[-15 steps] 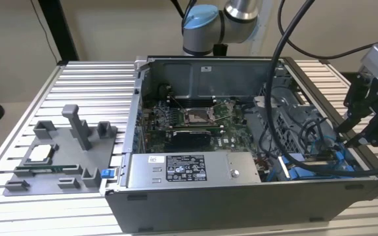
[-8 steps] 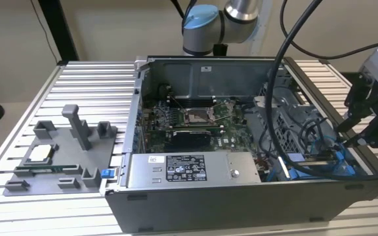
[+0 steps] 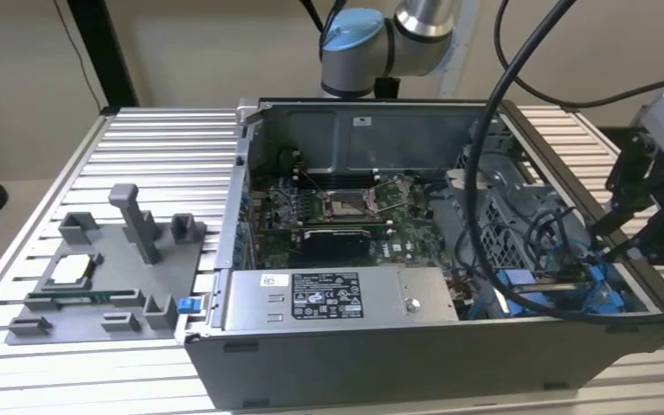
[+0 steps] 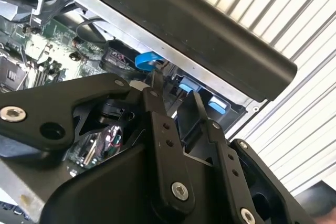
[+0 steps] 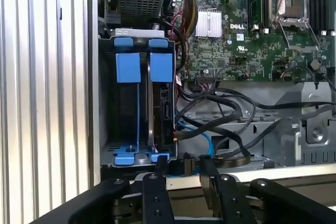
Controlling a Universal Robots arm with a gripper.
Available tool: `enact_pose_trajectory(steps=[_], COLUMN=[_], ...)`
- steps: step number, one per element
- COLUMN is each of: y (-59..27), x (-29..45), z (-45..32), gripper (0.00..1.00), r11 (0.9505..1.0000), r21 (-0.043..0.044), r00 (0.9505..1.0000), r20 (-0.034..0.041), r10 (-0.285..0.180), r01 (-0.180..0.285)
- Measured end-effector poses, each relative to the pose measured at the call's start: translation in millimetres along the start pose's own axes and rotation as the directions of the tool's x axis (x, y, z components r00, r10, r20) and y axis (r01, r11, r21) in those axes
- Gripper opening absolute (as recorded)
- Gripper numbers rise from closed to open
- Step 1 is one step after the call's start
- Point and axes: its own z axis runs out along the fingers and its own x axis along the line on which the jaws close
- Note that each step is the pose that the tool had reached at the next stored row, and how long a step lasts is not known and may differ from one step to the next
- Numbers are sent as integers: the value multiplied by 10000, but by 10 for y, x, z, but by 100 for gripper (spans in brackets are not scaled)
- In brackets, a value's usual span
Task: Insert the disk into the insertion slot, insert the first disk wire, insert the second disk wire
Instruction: 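Insert the second disk wire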
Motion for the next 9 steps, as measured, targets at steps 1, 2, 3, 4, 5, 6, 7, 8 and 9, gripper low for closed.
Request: enact_pose_trajectory(steps=[1,2,3,4,5,6,7,8,9], y=[0,0,-1,-1,-2,-2,-2,-2,-3], x=[1,1,2,3,5,5,5,6,6], z=[4,7,10,15,21,24,27,30,34], gripper=[100,100,100,100,100,100,100,100,100], r11=[10000,10000,10000,10000,10000,10000,10000,10000,10000], r21=[2,4,5,6,7,9,10,10,11], r00=[10000,10000,10000,10000,10000,9999,9999,9999,9999], r20=[19,30,40,55,73,84,92,99,107], r10=[16,26,35,44,55,64,70,75,81], r01=[-16,-26,-35,-44,-55,-64,-70,-75,-81])
